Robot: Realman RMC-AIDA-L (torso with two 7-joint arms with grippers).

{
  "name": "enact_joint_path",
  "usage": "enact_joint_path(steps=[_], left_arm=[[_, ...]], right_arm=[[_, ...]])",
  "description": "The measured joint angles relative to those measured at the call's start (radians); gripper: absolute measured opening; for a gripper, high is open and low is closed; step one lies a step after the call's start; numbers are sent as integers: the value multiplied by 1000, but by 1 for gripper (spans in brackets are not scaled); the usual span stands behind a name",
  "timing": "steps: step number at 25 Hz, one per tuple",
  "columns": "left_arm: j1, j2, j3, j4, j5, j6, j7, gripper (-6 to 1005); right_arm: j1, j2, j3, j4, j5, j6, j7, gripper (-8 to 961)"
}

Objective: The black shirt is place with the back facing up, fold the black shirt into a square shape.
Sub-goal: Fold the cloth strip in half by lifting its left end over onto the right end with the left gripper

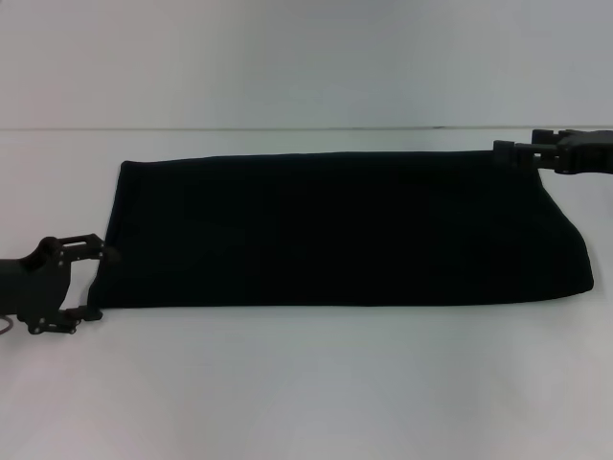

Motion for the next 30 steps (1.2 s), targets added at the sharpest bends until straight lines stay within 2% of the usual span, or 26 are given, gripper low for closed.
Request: enact_joint_path(steps=[30], left_arm=[[17, -9, 0, -5, -4, -27, 6, 851]], right_arm=[[-2, 2, -3, 3, 0, 11, 0, 924]])
